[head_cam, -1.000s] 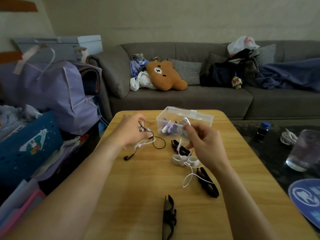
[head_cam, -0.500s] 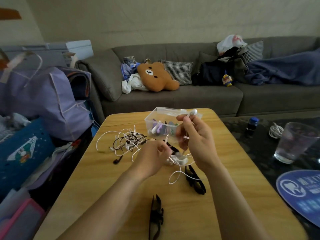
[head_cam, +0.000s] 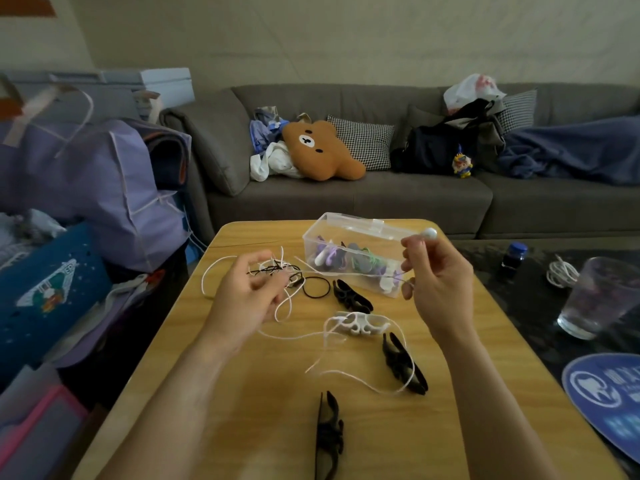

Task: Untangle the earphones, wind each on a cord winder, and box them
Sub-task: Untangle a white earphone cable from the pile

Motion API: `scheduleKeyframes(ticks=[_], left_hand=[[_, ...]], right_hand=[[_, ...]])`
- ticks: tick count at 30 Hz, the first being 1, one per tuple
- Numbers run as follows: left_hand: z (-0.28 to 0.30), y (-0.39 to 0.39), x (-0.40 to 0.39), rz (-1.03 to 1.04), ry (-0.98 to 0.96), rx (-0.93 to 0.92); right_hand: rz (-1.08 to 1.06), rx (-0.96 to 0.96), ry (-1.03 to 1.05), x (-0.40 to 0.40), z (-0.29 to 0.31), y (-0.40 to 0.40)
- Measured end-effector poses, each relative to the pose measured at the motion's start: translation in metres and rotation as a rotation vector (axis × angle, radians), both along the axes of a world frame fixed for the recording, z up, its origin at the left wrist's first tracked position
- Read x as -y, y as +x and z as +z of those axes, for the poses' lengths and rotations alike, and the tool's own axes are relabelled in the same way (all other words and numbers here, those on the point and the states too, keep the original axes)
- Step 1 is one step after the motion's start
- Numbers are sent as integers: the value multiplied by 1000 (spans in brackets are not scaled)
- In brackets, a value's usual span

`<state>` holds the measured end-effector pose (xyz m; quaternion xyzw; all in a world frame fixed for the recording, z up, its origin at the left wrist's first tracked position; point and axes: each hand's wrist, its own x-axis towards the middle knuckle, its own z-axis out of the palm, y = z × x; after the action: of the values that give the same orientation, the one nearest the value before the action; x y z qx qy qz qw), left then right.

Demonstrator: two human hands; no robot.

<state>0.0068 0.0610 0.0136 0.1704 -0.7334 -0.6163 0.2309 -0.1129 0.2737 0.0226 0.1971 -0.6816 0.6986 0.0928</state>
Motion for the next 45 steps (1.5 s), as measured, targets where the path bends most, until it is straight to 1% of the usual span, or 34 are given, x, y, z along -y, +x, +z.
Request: scheduleKeyframes(ticks=[1,2,3,6,9,12,14,15,17,18,19,20,21,22,23,24,25,26,28,30,32,34,35,38,39,42,45], left_hand=[[1,4,4,-3,-182,45],[0,6,8,-13,-318,72],[-1,8,11,-13,-381,85],[-2,12,22,53,-439,90],[-2,12,26,150,-559,116],[-4,8,26,220,-599,82],[-3,5,23,192,-550,28],[-1,4,21,180,-517,0],[3,2,12,159,-480,-49],[5,1,6,141,-476,-64],[7,0,1,115,-467,-71],[9,-2,-5,74,-447,-72],[11,-3,-10,16,-407,-75],[13,-4,-15,-56,-344,-79],[15,-6,-19,-133,-271,-82],[17,-6,-22,-197,-214,-77],[17,-6,-24,-240,-185,-68],[17,-6,-24,-261,-179,-58],[17,-6,-21,-256,-212,-46],[15,-6,-17,-243,-294,-24],[13,-5,-16,-232,-361,-3],[18,-2,-16,-240,-396,-18],[21,0,-14,-246,-363,-38],[29,9,-8,-240,-175,-103],[30,10,-5,-232,-186,-115],[24,9,-5,-199,-300,-102],[15,3,-3,-126,-391,-70]], right_hand=[[-7,11,-3,-1,-1,0],[-14,23,-14,-2,0,-1],[-16,49,-33,-3,-1,-1],[-7,168,-89,-9,-2,-3],[-28,272,5,-14,-5,-7],[-46,359,147,-16,-8,-9],[-77,408,232,-16,-11,-10],[-128,411,347,-15,-12,-12],[-278,350,686,-13,-14,-11],[-320,306,771,-9,-13,-6],[-313,230,759,-5,-10,1],[-255,122,709,-1,-4,10],[-130,9,650,5,2,19],[44,-58,601,12,6,28],[233,-88,548,18,8,36],[388,-77,489,24,7,41],[467,-37,425,27,5,45],[482,-2,372,29,4,46],[428,46,311,28,5,46],[366,107,290,24,6,42],[284,115,409,20,6,36],[170,71,546,16,3,30],[102,56,570,14,3,27],[-73,48,549,4,4,16],[-120,57,528,2,4,13],[-202,81,503,1,1,9],[-207,144,496,3,-2,11]])
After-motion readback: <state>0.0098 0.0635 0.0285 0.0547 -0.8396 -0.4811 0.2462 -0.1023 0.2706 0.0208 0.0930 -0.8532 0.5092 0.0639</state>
